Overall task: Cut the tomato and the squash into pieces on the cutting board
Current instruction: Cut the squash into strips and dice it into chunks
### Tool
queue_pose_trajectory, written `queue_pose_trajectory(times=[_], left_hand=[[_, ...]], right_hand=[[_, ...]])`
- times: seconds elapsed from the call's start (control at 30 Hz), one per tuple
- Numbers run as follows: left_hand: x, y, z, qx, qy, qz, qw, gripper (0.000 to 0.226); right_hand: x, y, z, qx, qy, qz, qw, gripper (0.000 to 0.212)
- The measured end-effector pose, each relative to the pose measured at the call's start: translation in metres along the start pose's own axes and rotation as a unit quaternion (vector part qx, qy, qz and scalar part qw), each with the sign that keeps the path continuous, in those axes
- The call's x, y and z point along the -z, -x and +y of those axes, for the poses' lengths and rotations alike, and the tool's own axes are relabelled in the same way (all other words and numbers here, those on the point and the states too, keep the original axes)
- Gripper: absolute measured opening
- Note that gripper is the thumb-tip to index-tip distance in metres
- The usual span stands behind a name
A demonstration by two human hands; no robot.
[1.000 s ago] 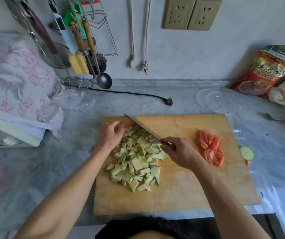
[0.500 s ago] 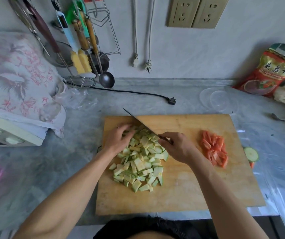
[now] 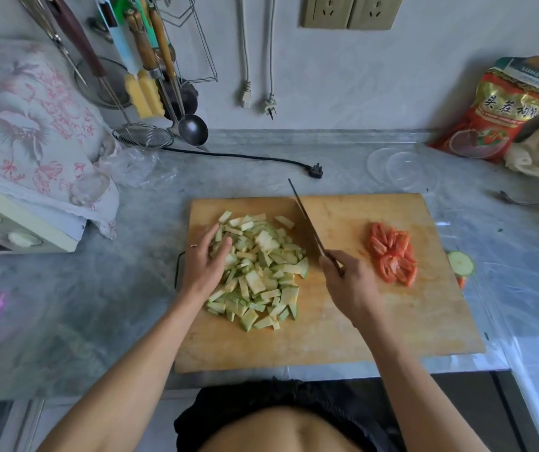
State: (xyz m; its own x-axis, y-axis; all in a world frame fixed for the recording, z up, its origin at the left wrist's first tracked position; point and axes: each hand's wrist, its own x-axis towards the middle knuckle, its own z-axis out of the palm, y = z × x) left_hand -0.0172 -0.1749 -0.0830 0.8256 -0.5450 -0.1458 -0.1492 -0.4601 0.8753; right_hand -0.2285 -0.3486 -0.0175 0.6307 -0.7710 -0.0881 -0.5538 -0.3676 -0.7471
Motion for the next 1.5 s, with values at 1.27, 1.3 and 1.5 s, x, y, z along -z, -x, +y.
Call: queue_pose_trajectory(times=[1.27, 1.3, 1.5], left_hand=[[-0.066, 0.067, -0.001, -0.486, -0.46, -0.047, 0.742, 0.038], [-0.066, 0.067, 0.0, -0.479, -0.456, -0.051, 0.749, 0.035], [-0.071, 0.079, 0.027, -0.407, -0.383, -0.037, 0.829, 0.033]], right_hand=[[-0.003, 0.085, -0.007, -0.11, -0.171, -0.016, 0.979, 0.021], [0.0, 0.085, -0.005, -0.111, -0.172, -0.009, 0.979, 0.021], [0.01, 0.079, 0.001, -0.106, -0.201, -0.023, 0.973, 0.02]])
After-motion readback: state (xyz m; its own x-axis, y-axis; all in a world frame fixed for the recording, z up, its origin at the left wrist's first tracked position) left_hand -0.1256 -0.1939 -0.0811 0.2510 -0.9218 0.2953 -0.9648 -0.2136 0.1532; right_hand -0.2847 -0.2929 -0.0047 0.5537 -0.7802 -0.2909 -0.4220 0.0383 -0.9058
